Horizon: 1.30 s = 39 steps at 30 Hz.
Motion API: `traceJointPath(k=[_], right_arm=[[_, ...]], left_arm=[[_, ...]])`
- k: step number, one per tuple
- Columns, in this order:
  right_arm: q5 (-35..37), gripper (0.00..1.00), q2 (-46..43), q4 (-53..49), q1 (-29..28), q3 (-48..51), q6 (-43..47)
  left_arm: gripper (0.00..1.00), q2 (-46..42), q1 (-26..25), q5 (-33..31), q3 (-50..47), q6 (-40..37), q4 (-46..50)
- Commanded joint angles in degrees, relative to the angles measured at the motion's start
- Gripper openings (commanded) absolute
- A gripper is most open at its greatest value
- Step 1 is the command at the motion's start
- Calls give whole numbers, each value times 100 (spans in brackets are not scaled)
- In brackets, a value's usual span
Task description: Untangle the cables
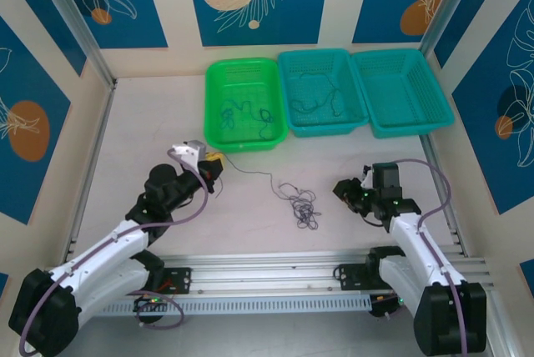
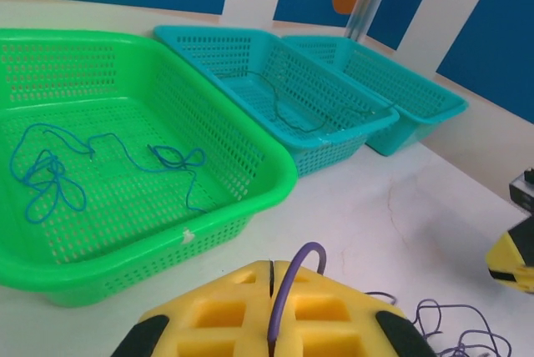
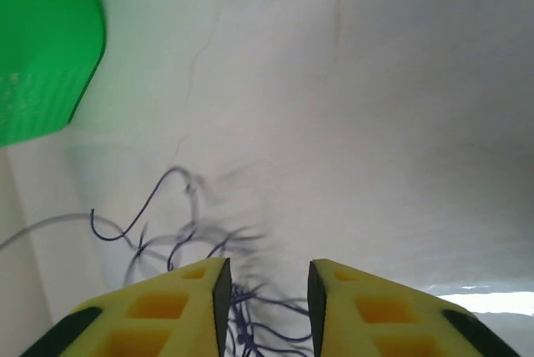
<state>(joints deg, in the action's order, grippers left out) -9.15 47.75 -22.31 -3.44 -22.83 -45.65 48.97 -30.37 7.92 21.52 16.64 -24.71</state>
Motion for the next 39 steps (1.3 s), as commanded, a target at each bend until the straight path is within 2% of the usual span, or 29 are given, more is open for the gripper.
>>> traceJointPath(k=[1,4,8,10,12,16,19,22,25,29,32,35,37,38,39], right_arm=[[1091,39,-266,-489,-494,-727,298],[1994,39,5,-617,-1713,-1231,499],[3067,39,1103,-513,-3576,-1734,461],[3389,39,1861,-583,-4161,-2046,410],[3612,39,2645,-768,-4463,-2377,159],[3591,38,3500,-603,-4559,-2446,-275],[3700,38,3739,-754,-4249,-2290,-723],[3931,36,3632,-1092,-3695,-1993,-1145],[3866,35,3127,-1180,-2764,-1484,-1395],[3357,36,2116,-835,-1618,-767,-1374],[3100,38,1527,-641,-1394,-630,-1158],[3019,42,1133,-425,-1703,-802,-433],[3253,46,946,-284,-2242,-997,118],[3532,53,878,-201,-2636,-1107,432],[3826,64,838,-105,-3020,-1203,732]], left_arm=[[0,-75,58,280,102,120,55],[0,-174,64,245,28,168,27],[0,-291,55,194,99,105,194],[0,-365,51,128,186,56,363],[0,-459,53,-37,300,8,638],[0,-663,62,-998,653,18,1634],[0,-877,172,-1769,890,67,2383],[0,-1191,449,-2237,983,115,2857],[0,-1422,852,-2402,1081,209,3297],[0,-1531,1298,-2104,1018,448,3431],[0,-1479,1396,-1475,791,586,2996],[0,-1290,1401,-640,545,671,2282],[0,-1121,1398,-82,452,717,1819],[0,-1047,1396,120,450,734,1661],[0,-986,1394,227,470,735,1592]])
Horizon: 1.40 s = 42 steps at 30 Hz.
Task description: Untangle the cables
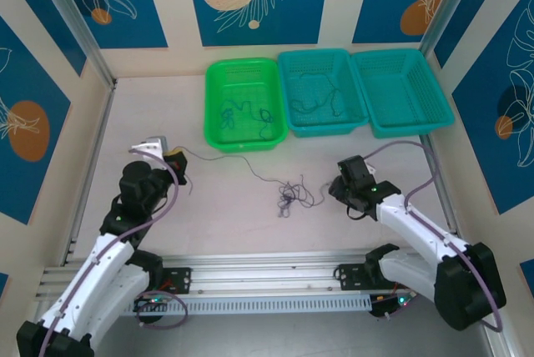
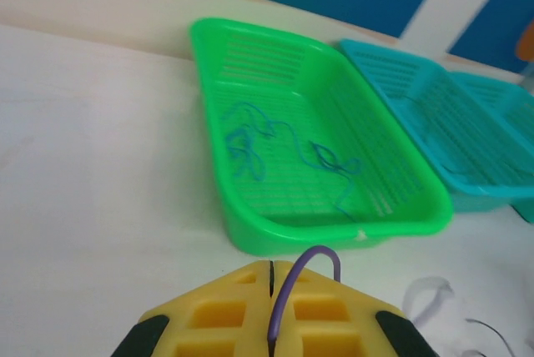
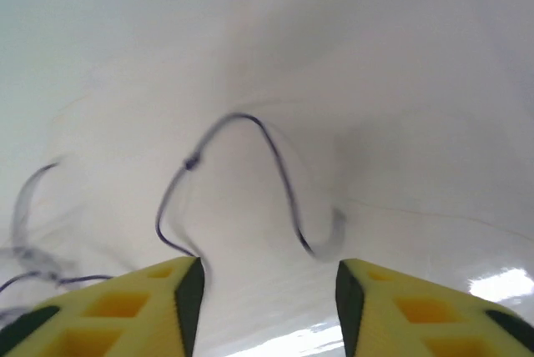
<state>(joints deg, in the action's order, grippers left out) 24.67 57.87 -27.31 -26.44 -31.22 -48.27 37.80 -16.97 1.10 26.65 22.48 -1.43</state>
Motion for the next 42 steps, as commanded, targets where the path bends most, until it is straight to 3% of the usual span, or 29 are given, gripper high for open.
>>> traceJointPath(k=[1,6,8,15,19,21,23,25,26,29,35,38,42], right_arm=[[661,71,-178,516,-1009,-441,1218],[-117,74,322,1867,-2046,-706,3237],[-490,74,722,2232,-2195,-884,3758],[-1497,69,2511,2935,-2122,-1512,4424],[-1782,65,3317,2839,-1980,-1877,4327],[-1888,57,3595,2760,-1892,-1990,4209],[-1952,35,3674,2751,-1827,-2015,4147],[-2168,3,3524,2653,-1788,-2019,4128],[-2330,0,3386,2556,-1777,-2020,4099],[-2856,0,2642,2663,-1837,-1714,4027],[-3819,0,950,3216,-1516,-866,2992],[-3836,0,344,3238,-1297,-641,2558],[-3751,0,-64,3259,-1077,-529,1854]], left_arm=[[0,157,54,962,-17,138,-760],[0,183,45,1114,159,-23,-745],[0,179,47,1165,197,-33,-736],[0,106,45,1185,164,38,-658],[0,-4,44,1123,199,-28,-463],[0,-57,52,950,226,-58,-303],[0,-79,54,750,251,-81,-132],[0,-63,54,580,270,-93,3],[0,-38,54,532,265,-104,28],[0,129,51,648,270,-154,-18],[20,828,41,1385,247,-45,-501],[34,1067,-74,1780,114,91,-968],[53,1050,-418,1778,77,-219,-863]])
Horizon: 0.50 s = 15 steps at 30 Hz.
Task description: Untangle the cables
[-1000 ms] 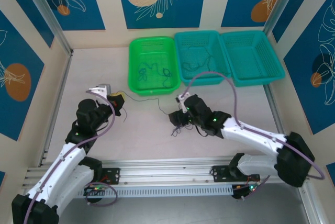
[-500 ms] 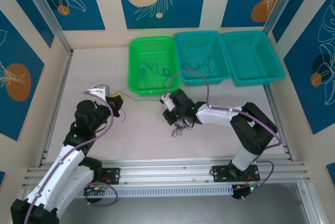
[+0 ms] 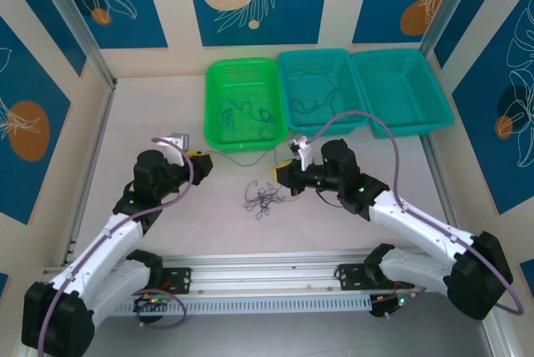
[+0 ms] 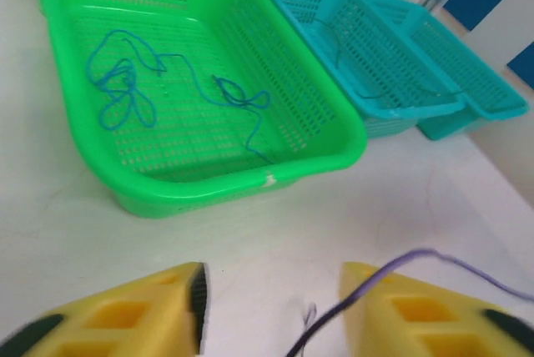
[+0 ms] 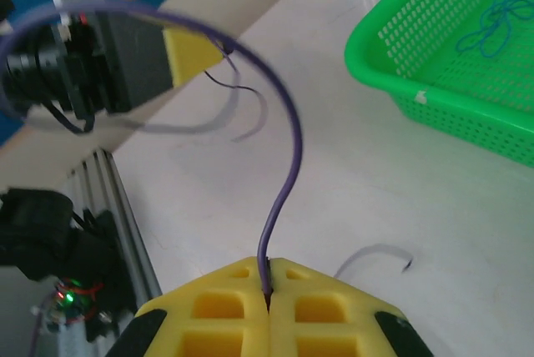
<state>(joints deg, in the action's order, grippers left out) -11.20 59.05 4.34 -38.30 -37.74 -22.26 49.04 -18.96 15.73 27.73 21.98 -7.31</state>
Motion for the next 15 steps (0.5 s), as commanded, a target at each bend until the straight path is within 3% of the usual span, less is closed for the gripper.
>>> traceJointPath(k=[1,8,11,15], right_arm=[[-171,0,-216,85,162,109,-924],[108,0,-358,-340,358,-105,-1883],[249,0,-324,-643,381,-222,-2130],[296,0,-299,-884,376,-383,-2310]], left_arm=[[56,-105,-308,315,-47,-260,-222],[86,-435,-1302,819,-427,-795,-598],[89,-274,-2088,966,-479,-1078,-1020],[89,529,-2954,274,-231,-1367,-1426]])
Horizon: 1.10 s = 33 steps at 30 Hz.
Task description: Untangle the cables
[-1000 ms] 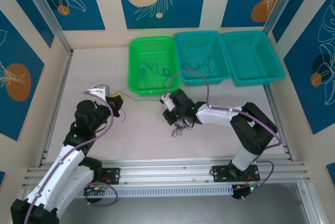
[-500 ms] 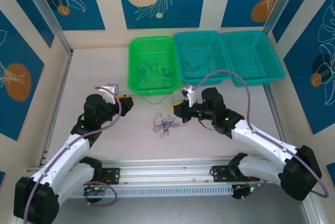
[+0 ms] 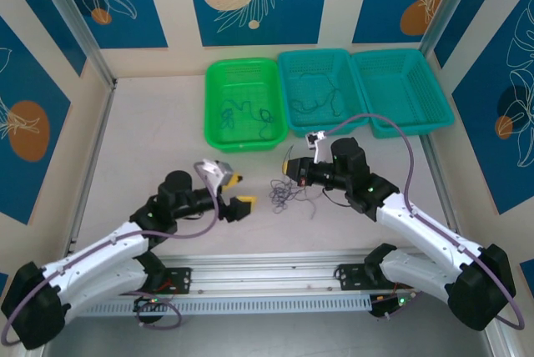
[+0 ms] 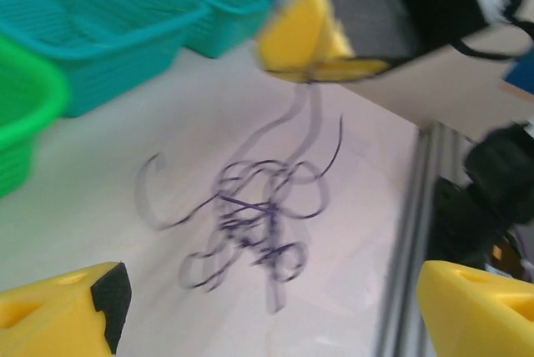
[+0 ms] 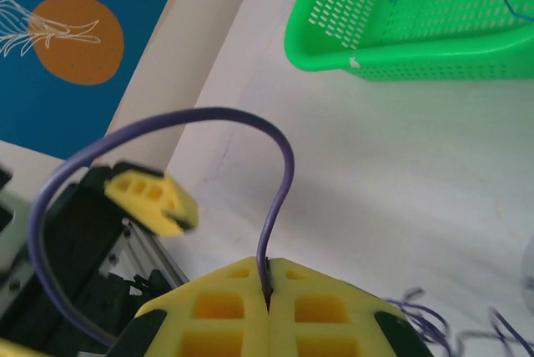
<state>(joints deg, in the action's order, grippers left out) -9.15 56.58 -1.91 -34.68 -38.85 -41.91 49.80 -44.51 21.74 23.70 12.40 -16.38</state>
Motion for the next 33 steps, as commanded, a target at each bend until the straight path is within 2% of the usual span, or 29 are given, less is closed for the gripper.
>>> traceJointPath(k=[1,3,4,5,10,12,15,16,19,20,21,23,28,31,33], right_arm=[[66,0,-58,-225,10,-266,-370],[-38,0,-65,-93,-19,-266,-425],[-86,0,-60,-43,-38,-272,-456],[-148,0,-52,22,-69,-280,-485],[-264,0,60,205,-276,-362,-628],[-358,0,51,431,-286,-327,-822],[-243,0,-5,572,-285,-318,-1168],[-149,0,-38,545,-278,-323,-1300],[82,0,-209,367,-168,-342,-1691],[142,0,-291,252,-76,-356,-1847],[159,0,-407,174,50,-352,-1976],[176,0,-697,65,346,-306,-2201],[218,0,-1530,-752,1500,-414,-2410],[179,0,-1964,-1494,2526,-763,-2293],[45,0,-2134,-2005,3443,-1081,-2272]], left_arm=[[89,713,-528,-639,291,-482,-490],[90,1317,-701,-1361,540,-548,-514],[90,1569,-717,-1513,624,-559,-610],[90,1833,-717,-1505,676,-604,-851],[91,2830,-924,-606,1110,-973,-1748],[91,3242,-1002,-682,1284,-993,-1856],[87,3741,-1016,-1320,1468,-611,-1906],[82,3853,-1016,-1530,1478,-491,-1963],[57,4104,-1016,-2065,1497,-150,-1984],[43,4141,-1016,-2168,1506,-80,-1921],[26,4177,-1019,-2224,1502,-29,-1847],[1,4172,-1016,-2275,1459,-1,-1729],[0,3739,-963,-2730,979,140,-1580],[0,3189,-832,-3184,701,245,-947],[0,2727,-559,-3223,276,494,-803]])
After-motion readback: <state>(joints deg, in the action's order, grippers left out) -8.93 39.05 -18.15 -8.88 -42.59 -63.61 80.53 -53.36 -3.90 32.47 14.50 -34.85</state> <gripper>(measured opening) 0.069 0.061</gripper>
